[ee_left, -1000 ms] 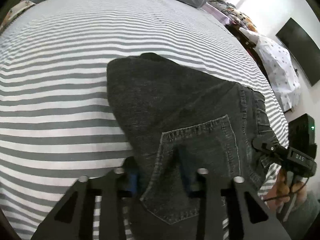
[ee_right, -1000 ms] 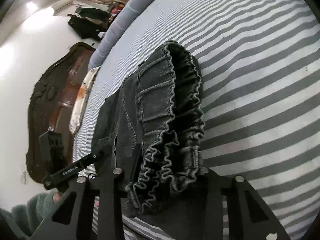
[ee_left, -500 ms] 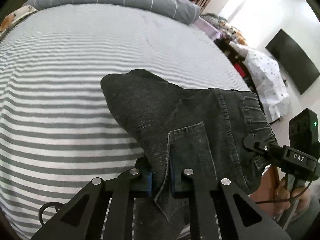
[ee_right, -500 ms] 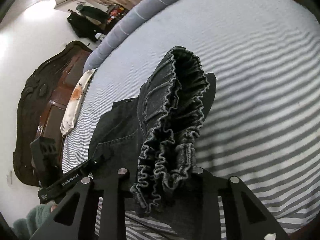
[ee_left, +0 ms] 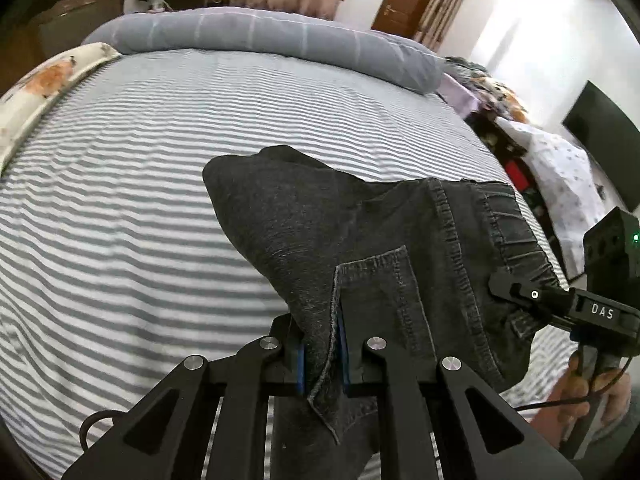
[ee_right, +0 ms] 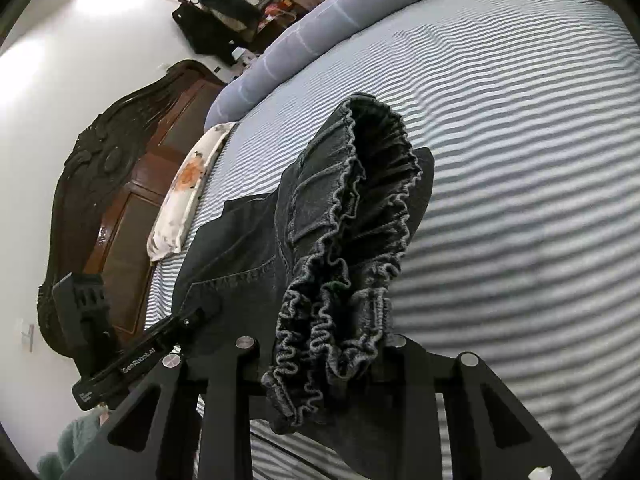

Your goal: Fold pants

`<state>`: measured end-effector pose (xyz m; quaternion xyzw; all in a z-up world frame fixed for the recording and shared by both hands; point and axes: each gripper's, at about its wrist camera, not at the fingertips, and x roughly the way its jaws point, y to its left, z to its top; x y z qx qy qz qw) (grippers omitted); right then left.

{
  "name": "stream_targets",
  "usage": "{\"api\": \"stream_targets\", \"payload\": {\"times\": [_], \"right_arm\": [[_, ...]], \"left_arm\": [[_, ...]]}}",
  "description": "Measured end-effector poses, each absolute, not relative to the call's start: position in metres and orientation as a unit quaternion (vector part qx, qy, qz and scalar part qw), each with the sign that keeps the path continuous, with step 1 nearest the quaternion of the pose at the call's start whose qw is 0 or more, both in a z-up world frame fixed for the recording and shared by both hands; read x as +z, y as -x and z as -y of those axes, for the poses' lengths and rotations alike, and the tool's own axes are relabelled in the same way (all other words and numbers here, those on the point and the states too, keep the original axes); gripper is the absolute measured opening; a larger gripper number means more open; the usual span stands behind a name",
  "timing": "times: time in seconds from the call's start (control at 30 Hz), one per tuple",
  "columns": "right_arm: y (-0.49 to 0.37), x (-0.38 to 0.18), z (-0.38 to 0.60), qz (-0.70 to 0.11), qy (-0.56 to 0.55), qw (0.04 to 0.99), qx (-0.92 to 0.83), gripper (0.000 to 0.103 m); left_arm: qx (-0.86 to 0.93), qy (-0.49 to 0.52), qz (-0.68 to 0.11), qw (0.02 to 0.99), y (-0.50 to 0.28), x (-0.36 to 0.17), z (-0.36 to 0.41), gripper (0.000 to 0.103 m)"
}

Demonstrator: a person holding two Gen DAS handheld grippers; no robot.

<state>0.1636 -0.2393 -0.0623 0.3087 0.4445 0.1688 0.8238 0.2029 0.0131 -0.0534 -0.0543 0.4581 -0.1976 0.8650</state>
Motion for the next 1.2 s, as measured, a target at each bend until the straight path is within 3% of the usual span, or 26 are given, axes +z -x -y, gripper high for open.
{"api": "stream_targets", "payload": {"times": [0.37,0.7,0.77,0.83,0.87,1.0,1.2], "right_arm": [[-0.248,-0.096,0.202,-0.486,-0.291,0.806,0.172,0.027],[-0.269,-0.136,0.211,-0.509,-0.291,0.796,0.15,0.028],[-0.268,-0.142,0.213,-0.513,-0.284,0.797,0.146,0.033],[-0.267,-0.145,0.212,-0.521,-0.266,0.801,0.128,0.047],[-0.265,-0.145,0.211,-0.524,-0.254,0.804,0.116,0.049],[-0.255,-0.141,0.209,-0.517,-0.24,0.815,0.103,0.057],[-0.224,-0.133,0.206,-0.503,-0.21,0.834,0.091,0.061]], "left_arm": [[-0.157,0.04,-0.479,0.863,-0.259,-0.075,-0.042,0.012],[-0.14,0.027,-0.497,0.856,-0.288,-0.111,-0.047,0.013],[-0.132,0.027,-0.505,0.853,-0.289,-0.12,-0.05,0.018],[-0.124,0.013,-0.508,0.852,-0.289,-0.126,-0.049,0.026],[-0.118,0.004,-0.507,0.854,-0.287,-0.126,-0.048,0.032],[-0.107,-0.023,-0.502,0.858,-0.273,-0.128,-0.044,0.041],[-0.098,-0.018,-0.506,0.857,-0.236,-0.14,-0.058,0.048]]}}
